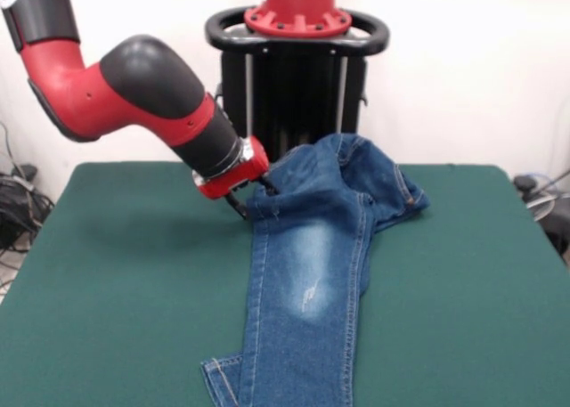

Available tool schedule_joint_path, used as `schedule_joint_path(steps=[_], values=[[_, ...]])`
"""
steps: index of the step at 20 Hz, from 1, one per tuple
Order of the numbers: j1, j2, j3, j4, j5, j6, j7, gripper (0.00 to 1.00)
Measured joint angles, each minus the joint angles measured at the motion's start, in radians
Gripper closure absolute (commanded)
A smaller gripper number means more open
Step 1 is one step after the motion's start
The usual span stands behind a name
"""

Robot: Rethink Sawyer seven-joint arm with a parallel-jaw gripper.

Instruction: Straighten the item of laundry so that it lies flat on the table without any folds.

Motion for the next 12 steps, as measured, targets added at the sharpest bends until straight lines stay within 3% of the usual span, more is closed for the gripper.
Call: schedule_joint_path(steps=[12], values=[[0.001, 0.02, 0.005, -0.02, 0.0, 0.001, 0.0, 0.0]])
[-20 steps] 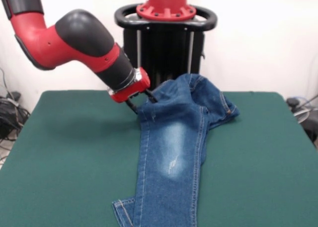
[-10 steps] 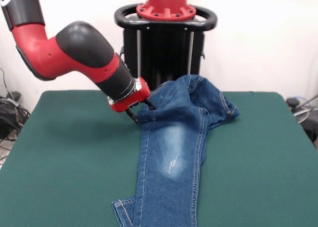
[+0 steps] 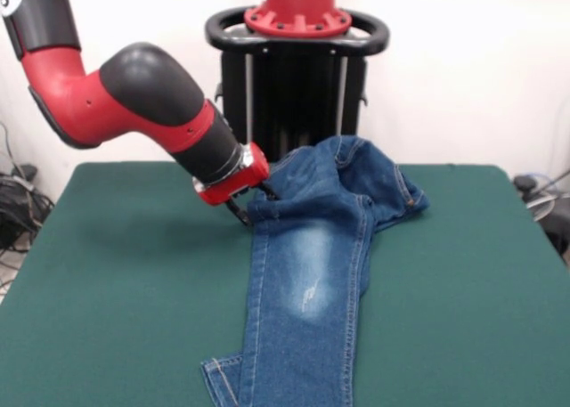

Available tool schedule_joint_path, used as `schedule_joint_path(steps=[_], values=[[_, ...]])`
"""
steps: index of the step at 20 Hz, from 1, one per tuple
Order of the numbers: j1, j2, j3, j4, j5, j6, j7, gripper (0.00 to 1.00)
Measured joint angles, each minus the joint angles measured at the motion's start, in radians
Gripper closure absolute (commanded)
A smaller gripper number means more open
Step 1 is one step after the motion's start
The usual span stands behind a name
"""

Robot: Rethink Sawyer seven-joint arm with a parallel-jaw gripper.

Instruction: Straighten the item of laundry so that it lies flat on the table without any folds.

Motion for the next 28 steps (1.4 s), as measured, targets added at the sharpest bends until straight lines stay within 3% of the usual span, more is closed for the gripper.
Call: schedule_joint_path(steps=[28], values=[[0.0, 0.041, 0.033, 0.0, 0.001, -0.001, 0.0, 0.0]])
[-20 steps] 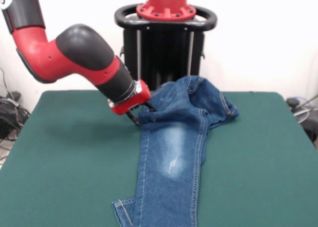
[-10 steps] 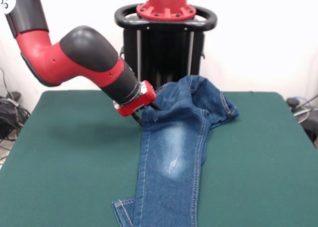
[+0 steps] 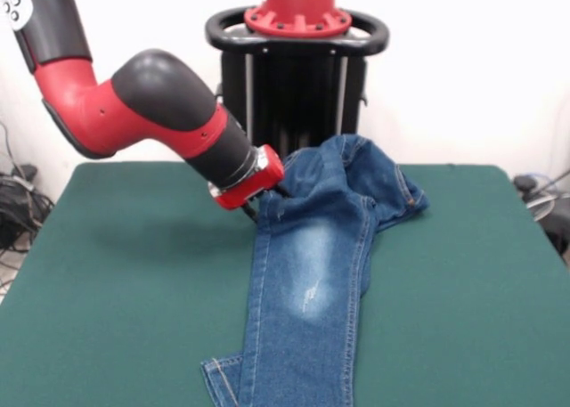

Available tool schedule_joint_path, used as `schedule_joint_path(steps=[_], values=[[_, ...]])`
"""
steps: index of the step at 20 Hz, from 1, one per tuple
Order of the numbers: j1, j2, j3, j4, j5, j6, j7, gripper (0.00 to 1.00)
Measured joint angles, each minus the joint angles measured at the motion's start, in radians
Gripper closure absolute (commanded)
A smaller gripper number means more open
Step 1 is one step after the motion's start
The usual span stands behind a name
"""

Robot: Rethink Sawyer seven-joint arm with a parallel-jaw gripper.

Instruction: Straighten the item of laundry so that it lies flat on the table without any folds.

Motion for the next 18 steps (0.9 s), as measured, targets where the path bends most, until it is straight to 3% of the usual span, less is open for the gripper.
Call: schedule_joint_path(steps=[1, 18], values=[[0.0, 0.003, 0.002, 0.0, 0.0, 0.0, 0.0, 1.0], [0.035, -0.03, 0.004, 0.014, -0.001, -0.02, 0.0, 1.0]])
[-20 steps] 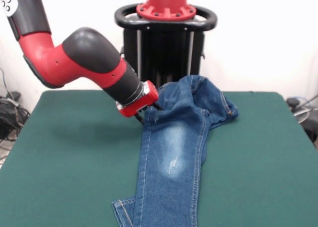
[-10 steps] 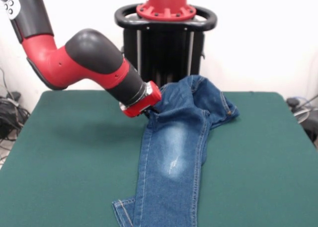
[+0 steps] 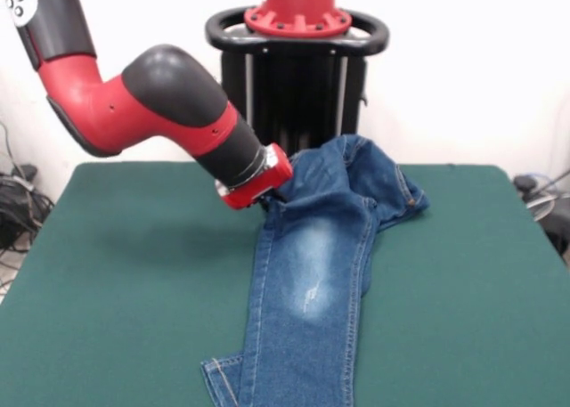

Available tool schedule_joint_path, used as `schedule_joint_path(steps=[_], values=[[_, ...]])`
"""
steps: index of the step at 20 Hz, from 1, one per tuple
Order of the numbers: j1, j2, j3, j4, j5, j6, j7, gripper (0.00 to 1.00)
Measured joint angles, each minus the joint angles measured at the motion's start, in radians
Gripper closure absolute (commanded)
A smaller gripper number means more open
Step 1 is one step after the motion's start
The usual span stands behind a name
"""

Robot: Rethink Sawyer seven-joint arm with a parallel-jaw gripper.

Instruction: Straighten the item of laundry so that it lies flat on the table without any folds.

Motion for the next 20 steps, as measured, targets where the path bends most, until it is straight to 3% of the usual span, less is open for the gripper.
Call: schedule_joint_path(steps=[7, 16, 20], values=[[0.03, -0.134, 0.013, 0.07, 0.021, 0.0, 0.0, 1.0], [0.128, -0.546, 0.021, 0.22, 0.199, 0.0, 0.0, 1.0], [0.15, -0.652, 0.021, 0.249, 0.266, 0.0, 0.0, 1.0]])
